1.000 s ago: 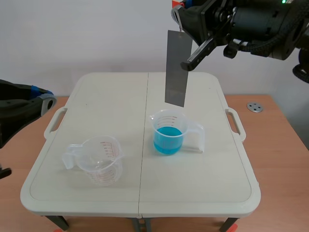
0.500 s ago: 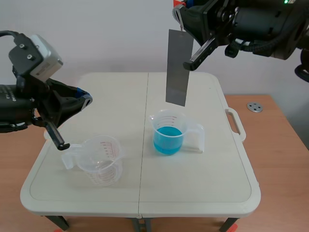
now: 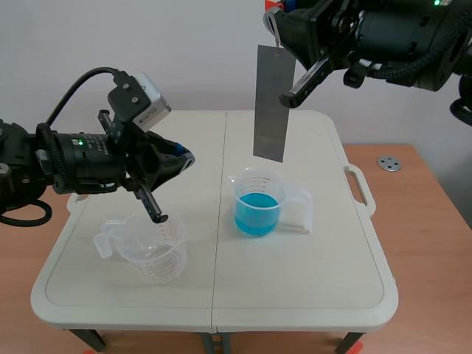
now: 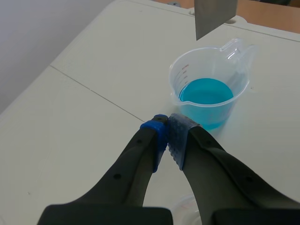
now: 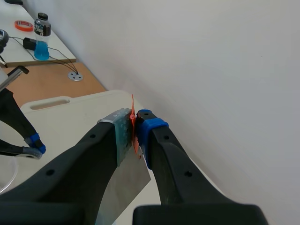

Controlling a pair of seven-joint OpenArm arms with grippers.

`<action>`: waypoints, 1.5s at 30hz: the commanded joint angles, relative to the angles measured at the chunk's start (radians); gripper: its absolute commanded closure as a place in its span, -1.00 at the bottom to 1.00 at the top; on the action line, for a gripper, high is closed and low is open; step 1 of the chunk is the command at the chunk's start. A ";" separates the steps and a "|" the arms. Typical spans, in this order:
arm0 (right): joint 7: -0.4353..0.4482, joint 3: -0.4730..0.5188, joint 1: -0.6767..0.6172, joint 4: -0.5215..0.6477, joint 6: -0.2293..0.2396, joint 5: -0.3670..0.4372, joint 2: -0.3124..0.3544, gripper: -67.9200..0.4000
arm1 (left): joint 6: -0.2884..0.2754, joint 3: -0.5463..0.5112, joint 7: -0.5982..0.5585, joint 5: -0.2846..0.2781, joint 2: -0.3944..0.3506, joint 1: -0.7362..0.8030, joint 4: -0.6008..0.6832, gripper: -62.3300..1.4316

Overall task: Hold the metal plate by the orange handle, dip it into the blue solution, take it out and point at it, then put the plate back in the beaker on the left.
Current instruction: 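Point at the plate with the left hand, then lower the plate into the blue solution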

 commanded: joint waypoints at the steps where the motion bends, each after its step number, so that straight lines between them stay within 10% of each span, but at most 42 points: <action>1: 0.011 -0.001 0.028 0.011 0.005 0.019 0.005 0.95 | 0.006 0.004 -0.014 0.010 0.018 -0.028 0.003 0.91; 20: 0.010 -0.001 0.028 0.011 0.005 0.035 0.005 0.95 | 0.013 0.037 -0.050 0.148 0.167 -0.152 -0.158 0.91; 45: 0.011 -0.001 0.028 0.011 0.005 0.037 0.005 0.95 | 0.014 0.037 -0.044 0.150 0.154 -0.151 -0.158 0.91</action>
